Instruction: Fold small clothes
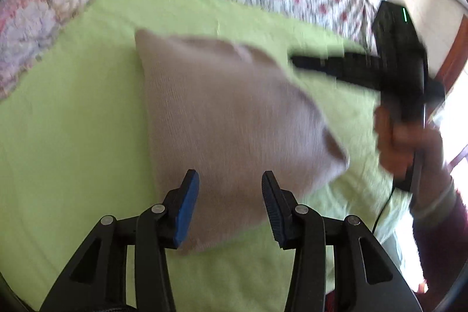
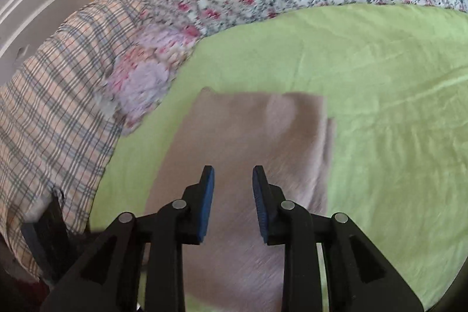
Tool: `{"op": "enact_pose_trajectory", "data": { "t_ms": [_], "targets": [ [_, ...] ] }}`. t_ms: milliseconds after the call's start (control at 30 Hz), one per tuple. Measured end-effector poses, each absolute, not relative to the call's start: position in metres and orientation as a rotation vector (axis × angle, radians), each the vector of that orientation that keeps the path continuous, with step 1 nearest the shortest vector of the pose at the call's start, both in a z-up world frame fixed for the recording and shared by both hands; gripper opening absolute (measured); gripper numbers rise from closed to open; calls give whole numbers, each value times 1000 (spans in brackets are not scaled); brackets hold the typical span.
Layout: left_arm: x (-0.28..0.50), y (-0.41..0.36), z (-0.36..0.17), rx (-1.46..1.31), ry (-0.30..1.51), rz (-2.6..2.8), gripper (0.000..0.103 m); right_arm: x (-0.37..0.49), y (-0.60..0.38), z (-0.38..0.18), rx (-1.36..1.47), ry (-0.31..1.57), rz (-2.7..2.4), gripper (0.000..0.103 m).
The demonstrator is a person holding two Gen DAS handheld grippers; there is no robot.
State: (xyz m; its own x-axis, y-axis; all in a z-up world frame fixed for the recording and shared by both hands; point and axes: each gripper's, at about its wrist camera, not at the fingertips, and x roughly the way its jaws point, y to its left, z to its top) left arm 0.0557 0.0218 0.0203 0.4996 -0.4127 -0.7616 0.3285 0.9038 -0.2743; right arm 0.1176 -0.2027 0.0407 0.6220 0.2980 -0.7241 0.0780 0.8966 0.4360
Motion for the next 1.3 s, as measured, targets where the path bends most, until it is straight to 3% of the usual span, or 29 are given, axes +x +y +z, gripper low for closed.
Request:
{"op": "enact_pose_trajectory", "data": {
  "t_ms": [100,200,300,667,867,1300],
  "targets": [
    [79,22,23,-124,919,-429,46,115,-199,23,434,944,64,28],
    [108,21,-3,-130,1004,-432,44,106,-208,-6,434,1025,-1,25],
    [106,16,-14,-85,1005,-427,43,101,-219,-24,502,1003,5,23],
    [44,31,8,-117,953,-480,45,47,-188,19,449,900,77,25],
    [31,28,-28,-105,1025,-454,44,28,-179,-25,345,1041,-36,25],
    [24,33,-24,-146,1055,-411,47,4,-191,-17,411,1008,-64,25]
  ]
}}
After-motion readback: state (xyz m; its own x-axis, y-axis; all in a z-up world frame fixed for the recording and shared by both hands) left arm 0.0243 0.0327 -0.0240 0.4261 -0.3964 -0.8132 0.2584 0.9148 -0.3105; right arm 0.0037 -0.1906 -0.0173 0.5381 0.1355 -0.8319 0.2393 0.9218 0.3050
